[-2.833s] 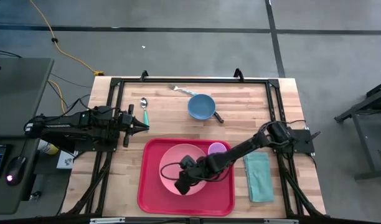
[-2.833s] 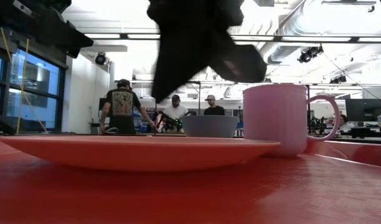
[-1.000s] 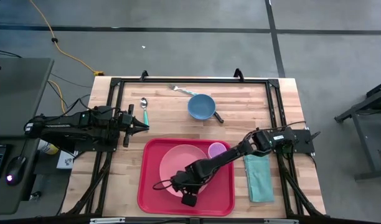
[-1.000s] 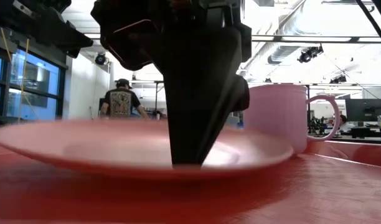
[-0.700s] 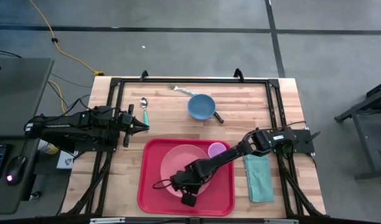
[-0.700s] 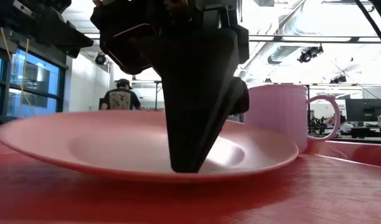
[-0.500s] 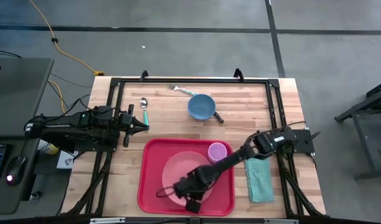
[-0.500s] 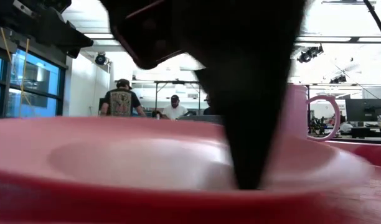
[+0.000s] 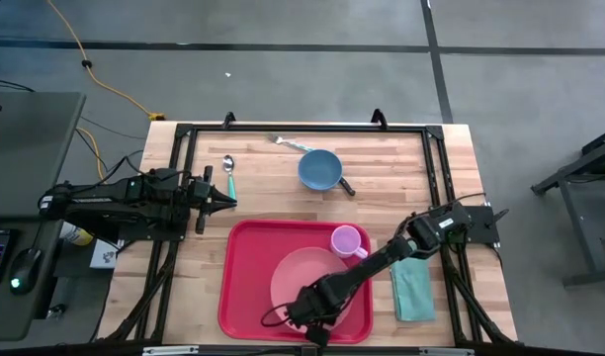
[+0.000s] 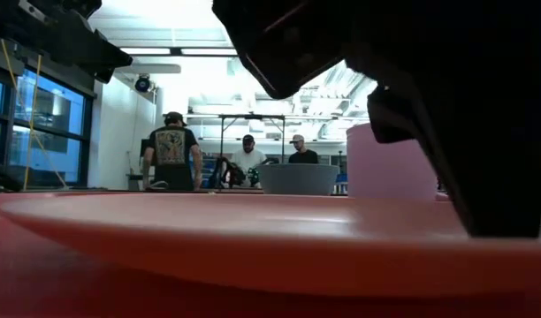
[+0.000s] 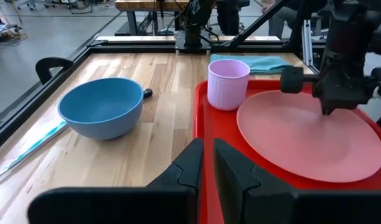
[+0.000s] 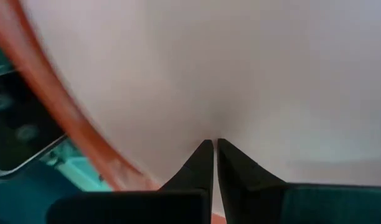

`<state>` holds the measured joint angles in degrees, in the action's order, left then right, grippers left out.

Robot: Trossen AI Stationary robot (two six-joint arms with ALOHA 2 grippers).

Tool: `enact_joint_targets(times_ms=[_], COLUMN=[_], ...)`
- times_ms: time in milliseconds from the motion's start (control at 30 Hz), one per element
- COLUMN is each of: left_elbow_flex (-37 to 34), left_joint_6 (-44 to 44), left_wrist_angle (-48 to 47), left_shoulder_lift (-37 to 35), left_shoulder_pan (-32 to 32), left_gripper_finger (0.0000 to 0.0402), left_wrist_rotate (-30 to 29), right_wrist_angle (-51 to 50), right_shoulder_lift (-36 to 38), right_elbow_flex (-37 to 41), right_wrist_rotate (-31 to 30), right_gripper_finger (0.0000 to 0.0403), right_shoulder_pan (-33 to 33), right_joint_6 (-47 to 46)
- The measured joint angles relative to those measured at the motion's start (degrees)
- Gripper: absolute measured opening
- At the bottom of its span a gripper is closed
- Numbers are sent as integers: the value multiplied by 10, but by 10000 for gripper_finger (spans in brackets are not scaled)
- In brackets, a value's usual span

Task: Set up tray
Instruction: Put the pink plate on the red serving tray to the bottom left of the purple mug, then put the blue bowl on top of the pink plate

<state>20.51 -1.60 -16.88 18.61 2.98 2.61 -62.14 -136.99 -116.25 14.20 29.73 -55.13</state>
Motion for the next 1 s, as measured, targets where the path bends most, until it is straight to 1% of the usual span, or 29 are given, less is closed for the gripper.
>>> enact_joint_targets(times_ms=[200,400,533,667,767,900,1000], left_elbow_flex=[0,0,0,0,0,0,0], left_joint_6=[4,4,4,4,4,4,4], left_wrist_angle=[0,0,1,0,0,0,0], left_shoulder_lift=[0,0,0,0,0,0,0], left_shoulder_pan=[0,0,0,0,0,0,0], left_gripper_finger=[67,67,67,67,67,67,67], left_wrist_rotate=[0,0,0,0,0,-2,-2], right_wrist_angle=[5,30,58,86,81,64,47], right_shoulder_lift=[21,55,90,135,169,211,240], right_elbow_flex=[1,0,0,0,-1,-1,-1], right_wrist_rotate=[-21,-67,-133,-230,-290,-347,-365], right_gripper_finger=[0,0,0,0,0,0,0], right_shoulder_pan=[-1,-1,-10,-28,-49,-88,-128], right_joint_6=[-16,-11,11,35,63,106,137])
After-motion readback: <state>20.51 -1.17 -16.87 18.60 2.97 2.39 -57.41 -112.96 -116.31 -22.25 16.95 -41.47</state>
